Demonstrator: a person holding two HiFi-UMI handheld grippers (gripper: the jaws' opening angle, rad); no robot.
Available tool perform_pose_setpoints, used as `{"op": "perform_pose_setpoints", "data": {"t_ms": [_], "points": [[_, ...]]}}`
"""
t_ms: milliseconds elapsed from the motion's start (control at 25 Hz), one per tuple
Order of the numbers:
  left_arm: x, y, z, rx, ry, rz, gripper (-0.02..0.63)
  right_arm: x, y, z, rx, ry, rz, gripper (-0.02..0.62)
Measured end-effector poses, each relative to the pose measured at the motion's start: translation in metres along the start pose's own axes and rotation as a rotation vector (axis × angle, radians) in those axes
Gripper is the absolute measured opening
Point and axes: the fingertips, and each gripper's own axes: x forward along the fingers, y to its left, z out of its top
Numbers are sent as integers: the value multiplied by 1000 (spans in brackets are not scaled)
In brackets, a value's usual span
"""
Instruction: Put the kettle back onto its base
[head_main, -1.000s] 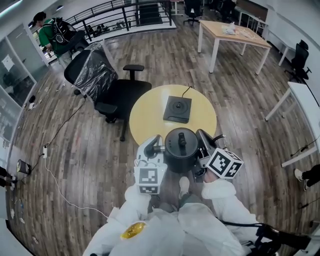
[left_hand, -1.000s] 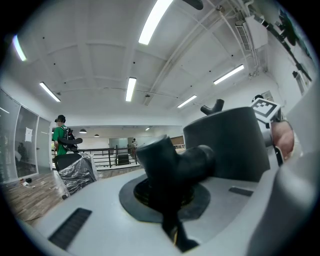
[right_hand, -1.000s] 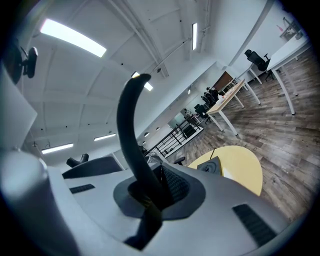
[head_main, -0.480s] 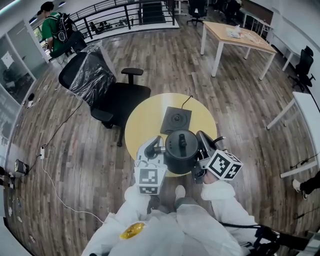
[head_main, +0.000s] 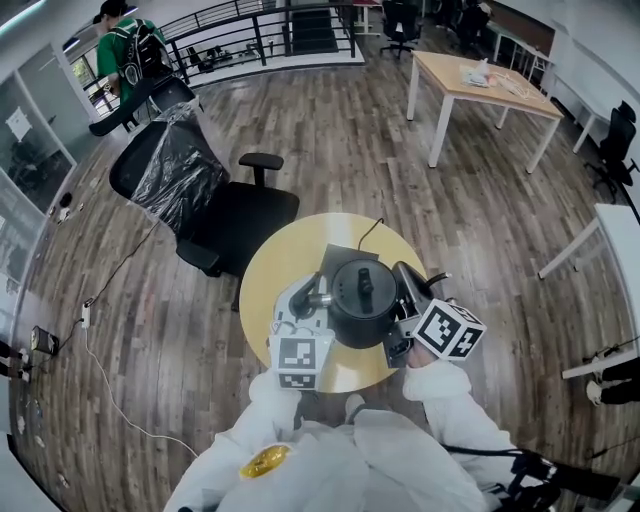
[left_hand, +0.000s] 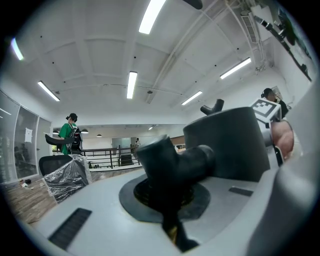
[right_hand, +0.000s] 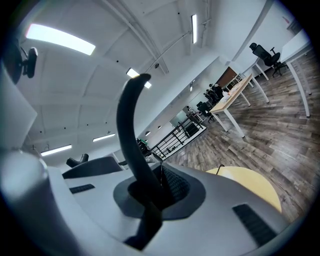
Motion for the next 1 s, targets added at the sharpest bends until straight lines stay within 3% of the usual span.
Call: {"op": "perform_pose_setpoints", "data": {"t_ms": [560,1000], "points": [[41,25,-6,-3,29,73,-2,57,-17,9,14,60,53,11],[71,38,-17,22,13,47,-2,83,-33,8,24,23,39,11]]}}
